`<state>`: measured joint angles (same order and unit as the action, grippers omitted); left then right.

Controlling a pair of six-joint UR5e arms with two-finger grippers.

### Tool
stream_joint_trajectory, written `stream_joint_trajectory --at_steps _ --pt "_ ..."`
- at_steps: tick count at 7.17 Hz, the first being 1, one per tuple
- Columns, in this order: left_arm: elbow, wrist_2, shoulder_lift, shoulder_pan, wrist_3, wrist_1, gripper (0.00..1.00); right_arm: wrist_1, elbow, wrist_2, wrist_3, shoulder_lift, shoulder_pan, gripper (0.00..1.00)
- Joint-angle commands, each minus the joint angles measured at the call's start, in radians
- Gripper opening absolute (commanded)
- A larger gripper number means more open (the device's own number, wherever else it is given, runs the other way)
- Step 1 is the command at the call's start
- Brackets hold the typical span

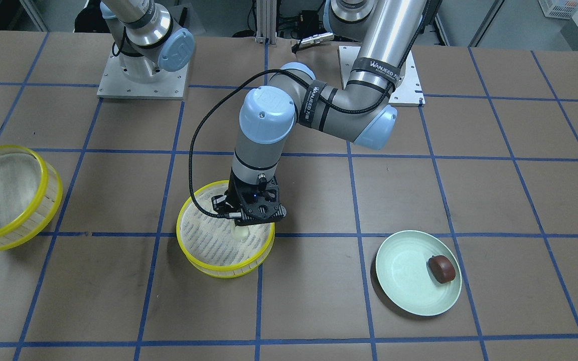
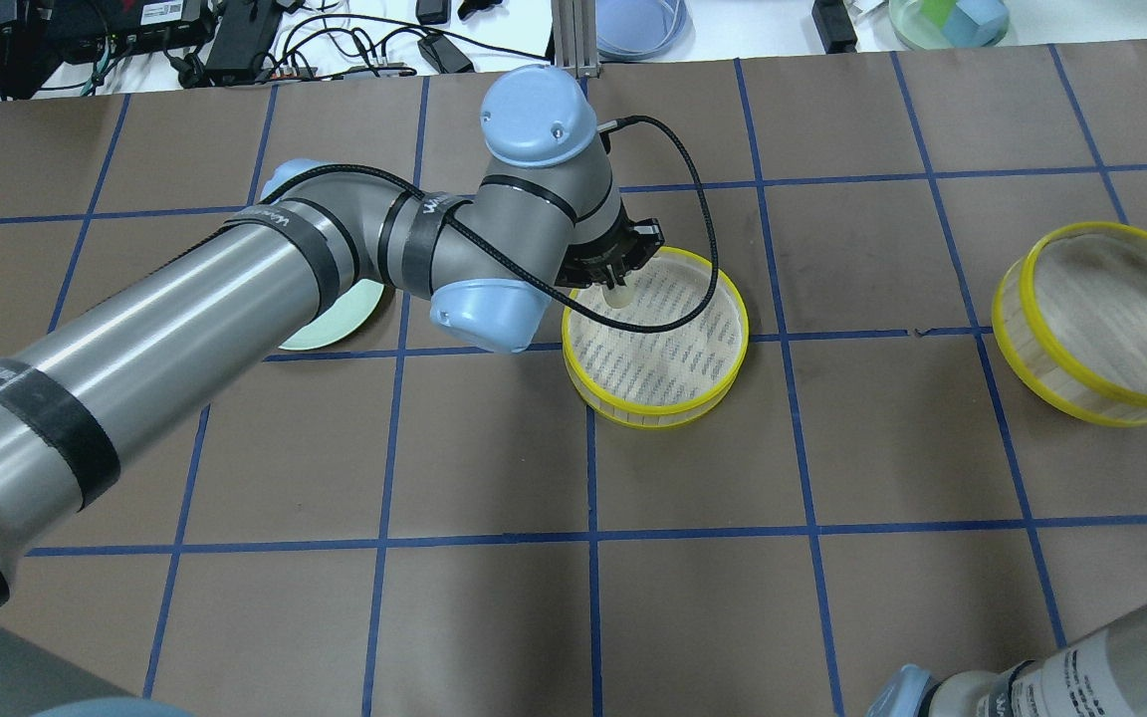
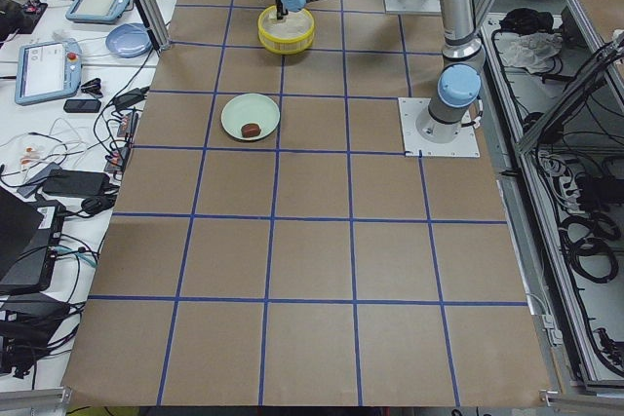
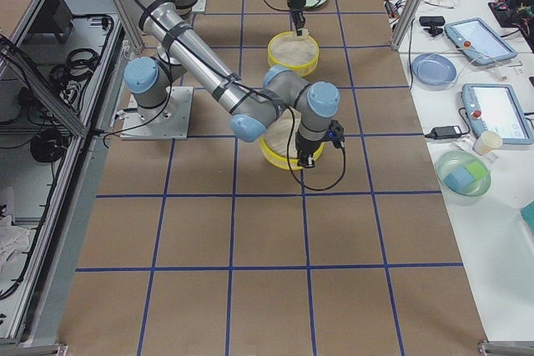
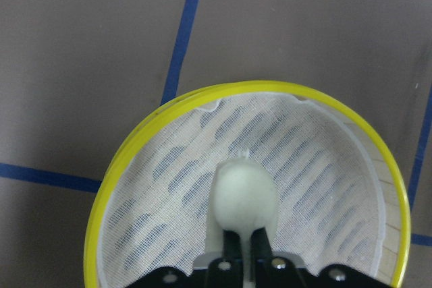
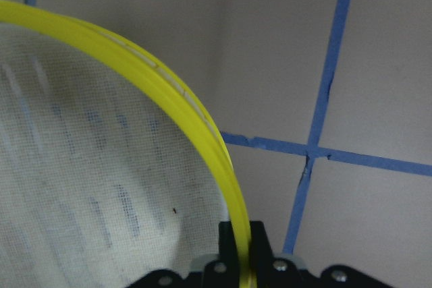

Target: Stack buns with steamer

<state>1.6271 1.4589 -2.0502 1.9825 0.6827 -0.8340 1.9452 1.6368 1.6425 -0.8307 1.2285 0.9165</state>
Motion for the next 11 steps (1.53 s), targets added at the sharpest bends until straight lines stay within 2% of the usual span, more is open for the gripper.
stream_joint_trajectory --at_steps 1,3,5,7,8,9,11 --pt "0.002 0.006 -0.038 0.007 0.011 0.041 0.49 -0.104 0.001 0.0 0.156 0.063 0.129 0.0" --pt "0.007 0.009 -0.036 0.007 0.021 0.075 0.78 -0.155 0.0 0.003 0.33 0.101 0.259 0.0" --pt "0.008 0.011 -0.031 0.007 0.02 0.073 1.0 -0.17 0.001 0.002 0.482 0.114 0.362 0.0" --pt "0.008 0.015 0.007 -0.008 -0.015 0.072 1.0 -0.169 0.003 0.0 0.649 0.103 0.468 0.0" --pt "0.008 0.017 0.04 -0.055 -0.075 0.064 1.0 -0.167 0.003 -0.001 0.736 0.1 0.523 0.0" --pt "0.008 0.012 0.076 -0.127 -0.118 0.055 1.0 -0.164 0.005 -0.006 0.784 0.098 0.556 0.0" --pt "0.005 0.014 0.119 -0.309 -0.379 -0.079 1.0 -0.155 0.017 -0.01 0.87 0.085 0.614 0.0"
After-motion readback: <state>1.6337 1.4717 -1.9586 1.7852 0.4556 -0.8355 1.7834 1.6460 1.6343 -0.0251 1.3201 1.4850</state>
